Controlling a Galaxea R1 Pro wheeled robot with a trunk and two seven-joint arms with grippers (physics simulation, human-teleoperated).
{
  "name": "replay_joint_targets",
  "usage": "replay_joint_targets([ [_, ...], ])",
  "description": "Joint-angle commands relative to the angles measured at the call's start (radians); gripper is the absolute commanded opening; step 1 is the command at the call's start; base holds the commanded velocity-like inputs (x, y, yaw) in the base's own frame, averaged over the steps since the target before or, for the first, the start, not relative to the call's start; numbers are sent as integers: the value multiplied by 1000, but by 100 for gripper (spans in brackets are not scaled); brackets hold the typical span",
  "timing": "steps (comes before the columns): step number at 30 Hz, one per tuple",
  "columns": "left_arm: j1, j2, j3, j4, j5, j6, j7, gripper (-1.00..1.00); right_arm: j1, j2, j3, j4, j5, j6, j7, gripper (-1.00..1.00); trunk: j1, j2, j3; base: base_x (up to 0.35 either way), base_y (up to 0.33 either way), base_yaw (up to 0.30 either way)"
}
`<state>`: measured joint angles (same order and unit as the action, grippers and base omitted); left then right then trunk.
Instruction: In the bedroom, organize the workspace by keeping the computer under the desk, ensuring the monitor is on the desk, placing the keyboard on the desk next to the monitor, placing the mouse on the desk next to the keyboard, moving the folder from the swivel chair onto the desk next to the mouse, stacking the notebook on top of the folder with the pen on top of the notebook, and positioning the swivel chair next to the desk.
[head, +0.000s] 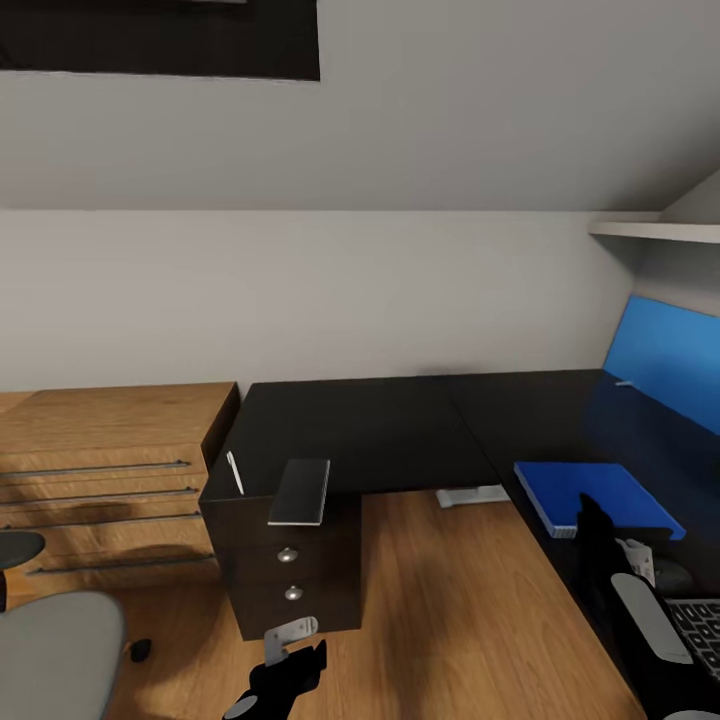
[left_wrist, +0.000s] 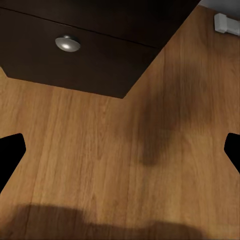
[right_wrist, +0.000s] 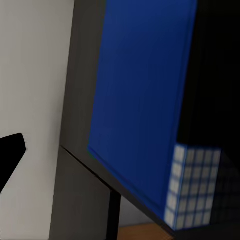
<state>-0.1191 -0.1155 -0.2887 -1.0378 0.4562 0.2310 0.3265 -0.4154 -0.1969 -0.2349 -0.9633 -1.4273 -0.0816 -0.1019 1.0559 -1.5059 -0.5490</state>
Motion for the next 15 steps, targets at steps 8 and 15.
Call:
replay_joint_targets([
  [8, -1, 0, -3, 19, 9, 4, 9, 100, 0, 2, 6, -5, -8, -8, 2, 100, -31, 56, 24, 0, 0, 0],
  [15, -1, 0, -1, 30, 8, 3, 9, 100, 0, 2, 9, -6, -7, -10, 2, 100, -58, 105, 46, 0, 0, 0],
])
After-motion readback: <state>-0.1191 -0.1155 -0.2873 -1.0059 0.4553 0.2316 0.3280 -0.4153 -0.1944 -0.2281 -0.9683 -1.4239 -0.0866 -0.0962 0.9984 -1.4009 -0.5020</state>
